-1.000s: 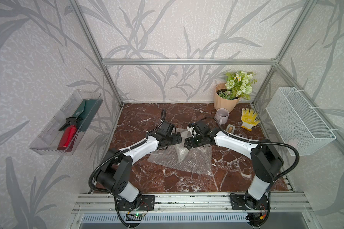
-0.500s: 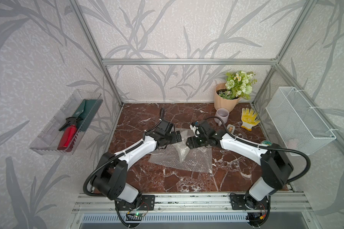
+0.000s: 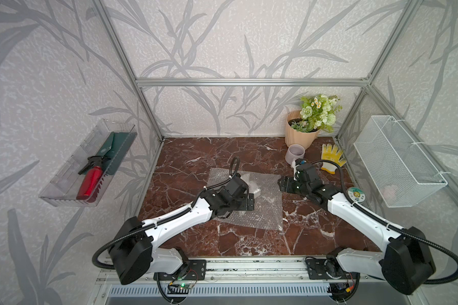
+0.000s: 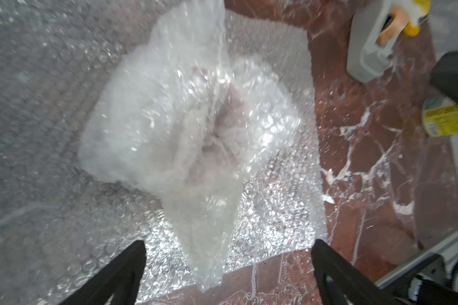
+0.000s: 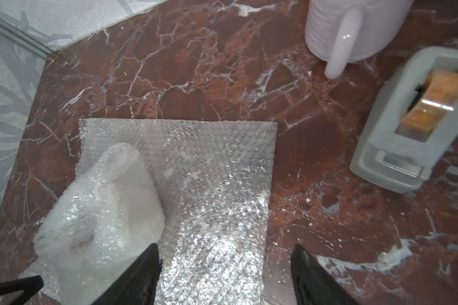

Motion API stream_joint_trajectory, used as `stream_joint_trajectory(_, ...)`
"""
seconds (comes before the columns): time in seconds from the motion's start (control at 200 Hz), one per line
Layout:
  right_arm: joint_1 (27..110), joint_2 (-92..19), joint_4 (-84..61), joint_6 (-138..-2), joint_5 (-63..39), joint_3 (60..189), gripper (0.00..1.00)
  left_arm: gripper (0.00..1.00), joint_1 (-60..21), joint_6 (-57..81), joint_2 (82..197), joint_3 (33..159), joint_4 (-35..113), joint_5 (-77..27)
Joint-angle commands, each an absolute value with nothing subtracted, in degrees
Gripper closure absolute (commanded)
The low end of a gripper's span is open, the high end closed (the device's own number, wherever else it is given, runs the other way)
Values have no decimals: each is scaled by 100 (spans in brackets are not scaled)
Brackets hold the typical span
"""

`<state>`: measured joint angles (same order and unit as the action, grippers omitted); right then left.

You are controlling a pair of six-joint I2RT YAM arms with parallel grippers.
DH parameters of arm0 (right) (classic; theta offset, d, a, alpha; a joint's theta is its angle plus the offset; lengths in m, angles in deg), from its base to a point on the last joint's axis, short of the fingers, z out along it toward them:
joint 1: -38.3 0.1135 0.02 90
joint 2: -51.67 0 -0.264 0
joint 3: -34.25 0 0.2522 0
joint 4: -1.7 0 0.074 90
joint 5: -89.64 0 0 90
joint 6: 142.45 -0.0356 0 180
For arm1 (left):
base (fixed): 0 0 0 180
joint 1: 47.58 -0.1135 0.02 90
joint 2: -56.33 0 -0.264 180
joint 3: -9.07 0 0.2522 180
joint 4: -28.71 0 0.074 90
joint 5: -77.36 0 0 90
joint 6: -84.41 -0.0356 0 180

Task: Wrap mugs in bubble wrap
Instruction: Pick up the bubble wrap from the bubble wrap.

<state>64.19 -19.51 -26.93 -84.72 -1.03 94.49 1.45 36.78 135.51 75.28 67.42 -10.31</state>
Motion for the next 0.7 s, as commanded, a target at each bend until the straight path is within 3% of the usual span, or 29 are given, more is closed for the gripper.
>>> stream_joint_trajectory(0.0, 6311, -1718, -2661, -8572, -274, 9394, 24, 1, 252, 3973, 13984, 7741, 7074, -399)
stream_joint_trajectory(0.175, 6273, -1644, -2683, -8541, -374, 9355, 24, 2, 260, 3846, 14638, 8082, 7353, -88)
stream_joint_trajectory(0.35, 6231, -1680, -2649, -8524, -500, 9345, 24, 17, 269, 3591, 15125, 8518, 7590, -5)
stream_joint_trajectory(0.515, 6229, -1680, -2585, -8540, -572, 9308, 25, 38, 269, 3588, 15221, 8620, 7700, 104)
stream_joint_trajectory(0.7, 6228, -1706, -2550, -8515, -649, 9288, 26, 52, 268, 3563, 15235, 8663, 7666, 193)
